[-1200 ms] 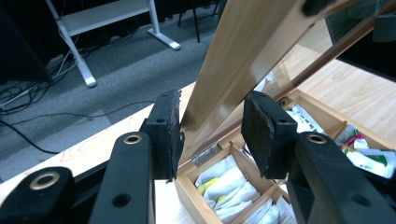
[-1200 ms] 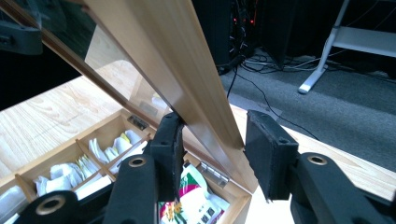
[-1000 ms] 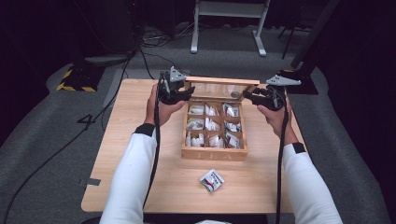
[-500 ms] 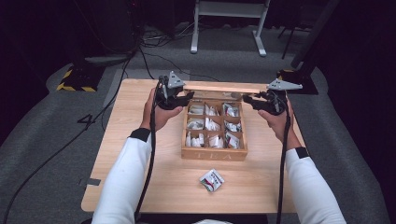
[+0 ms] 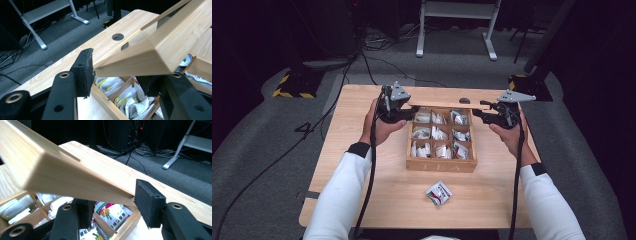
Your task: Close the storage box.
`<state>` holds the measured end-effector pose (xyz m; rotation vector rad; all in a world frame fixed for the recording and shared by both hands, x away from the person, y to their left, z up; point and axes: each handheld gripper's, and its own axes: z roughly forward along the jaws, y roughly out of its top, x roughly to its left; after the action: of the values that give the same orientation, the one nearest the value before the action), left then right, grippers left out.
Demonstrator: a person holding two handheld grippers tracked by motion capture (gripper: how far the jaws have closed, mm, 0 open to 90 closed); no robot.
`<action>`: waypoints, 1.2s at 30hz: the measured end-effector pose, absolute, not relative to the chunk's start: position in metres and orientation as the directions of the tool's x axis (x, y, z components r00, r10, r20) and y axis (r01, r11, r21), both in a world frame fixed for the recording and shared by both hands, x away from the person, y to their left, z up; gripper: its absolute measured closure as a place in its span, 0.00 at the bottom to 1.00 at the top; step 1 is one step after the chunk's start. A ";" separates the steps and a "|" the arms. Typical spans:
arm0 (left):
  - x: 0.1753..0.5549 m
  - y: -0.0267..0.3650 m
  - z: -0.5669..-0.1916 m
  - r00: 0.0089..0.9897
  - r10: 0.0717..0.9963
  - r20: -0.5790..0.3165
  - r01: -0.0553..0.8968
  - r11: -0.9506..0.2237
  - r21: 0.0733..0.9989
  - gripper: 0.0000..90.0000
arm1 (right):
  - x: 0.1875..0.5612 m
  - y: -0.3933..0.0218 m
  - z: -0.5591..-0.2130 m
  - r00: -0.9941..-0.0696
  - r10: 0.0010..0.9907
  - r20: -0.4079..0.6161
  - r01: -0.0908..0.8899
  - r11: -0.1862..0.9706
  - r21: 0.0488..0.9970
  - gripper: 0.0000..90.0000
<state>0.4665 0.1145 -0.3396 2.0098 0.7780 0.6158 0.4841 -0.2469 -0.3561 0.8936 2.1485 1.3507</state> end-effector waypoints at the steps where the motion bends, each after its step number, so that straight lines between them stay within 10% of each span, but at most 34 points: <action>1: 0.465 0.115 -0.340 0.683 0.718 0.132 0.287 -0.431 0.856 0.55 | 0.483 -0.247 -0.356 -0.692 0.721 -0.039 0.279 0.317 0.906 0.56; 36: 0.438 0.117 -0.365 0.710 0.677 0.194 0.272 -0.518 0.811 0.47 | 0.448 -0.249 -0.369 -0.753 0.651 -0.095 0.249 0.416 0.874 0.48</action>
<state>0.4378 0.1170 -0.3649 2.1093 0.7203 0.6403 0.4482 -0.2488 -0.3693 0.7669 2.2530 1.2855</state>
